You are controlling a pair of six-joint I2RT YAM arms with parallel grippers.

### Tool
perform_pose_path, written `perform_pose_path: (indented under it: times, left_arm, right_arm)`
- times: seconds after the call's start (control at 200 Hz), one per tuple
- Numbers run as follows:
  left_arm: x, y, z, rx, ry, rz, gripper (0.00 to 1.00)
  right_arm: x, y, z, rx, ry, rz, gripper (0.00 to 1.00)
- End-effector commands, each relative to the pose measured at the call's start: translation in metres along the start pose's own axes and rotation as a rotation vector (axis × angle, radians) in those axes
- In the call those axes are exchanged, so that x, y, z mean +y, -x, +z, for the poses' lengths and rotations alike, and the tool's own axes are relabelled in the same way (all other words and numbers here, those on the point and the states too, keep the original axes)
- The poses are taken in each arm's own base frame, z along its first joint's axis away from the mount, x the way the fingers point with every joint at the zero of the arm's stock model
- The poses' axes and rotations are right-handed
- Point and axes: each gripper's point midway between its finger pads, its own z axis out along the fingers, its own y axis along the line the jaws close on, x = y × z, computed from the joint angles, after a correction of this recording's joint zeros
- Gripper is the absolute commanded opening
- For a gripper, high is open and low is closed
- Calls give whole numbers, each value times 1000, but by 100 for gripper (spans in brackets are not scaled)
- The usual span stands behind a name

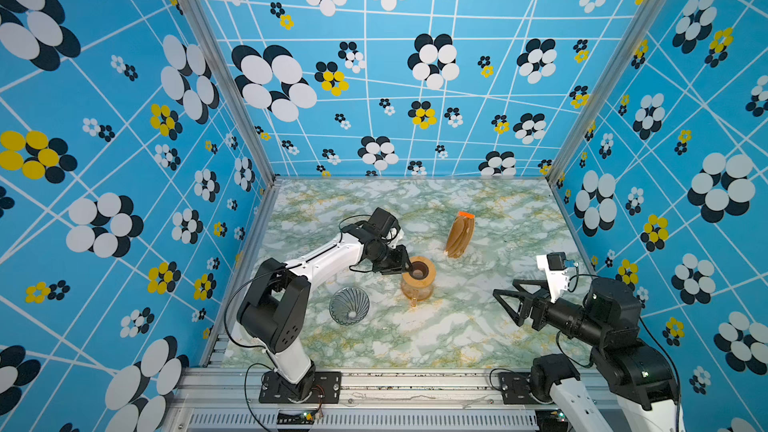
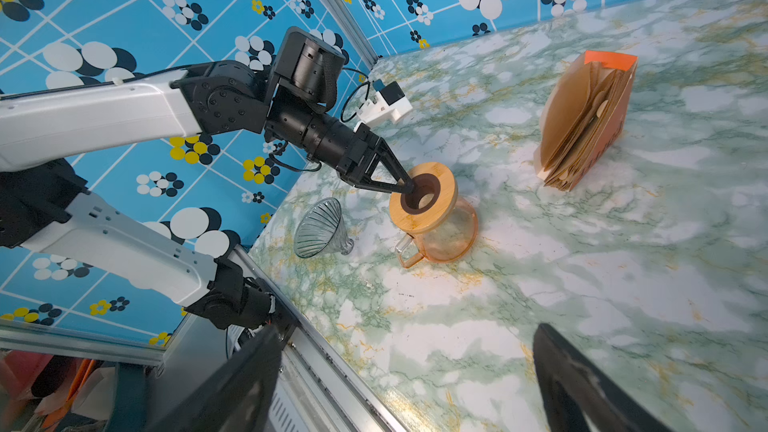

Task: Place the coffee filter in the dripper
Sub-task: 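Lower the wooden ring flat onto the pitcher top with the left gripper, then open the left gripper and draw it back toward the glass dripper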

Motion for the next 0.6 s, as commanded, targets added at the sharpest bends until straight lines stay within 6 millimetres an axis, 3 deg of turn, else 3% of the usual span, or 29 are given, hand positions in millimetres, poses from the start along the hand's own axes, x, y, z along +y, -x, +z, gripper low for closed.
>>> perform_pose_path:
  times: [0.0,0.115,0.23,0.47,0.595]
  left_arm:
    - [1,-2,0,9,18,10,37]
    - [0,-2,-2,6,19,14,38]
    - [-4,0,-5,-2,2,16,49]
    - [-22,10,-17,-38,-50,16,51]
    - [-29,15,-33,-80,-46,25,51]
  right_arm:
    - [0,-2,-1,-3,1,-1,96]
    - [0,-2,-1,-4,2,-2,96]
    - [1,-1,-1,-6,2,-3,96]
    - [-2,0,3,-1,-2,7,97]
    - [-1,0,3,1,0,6,97]
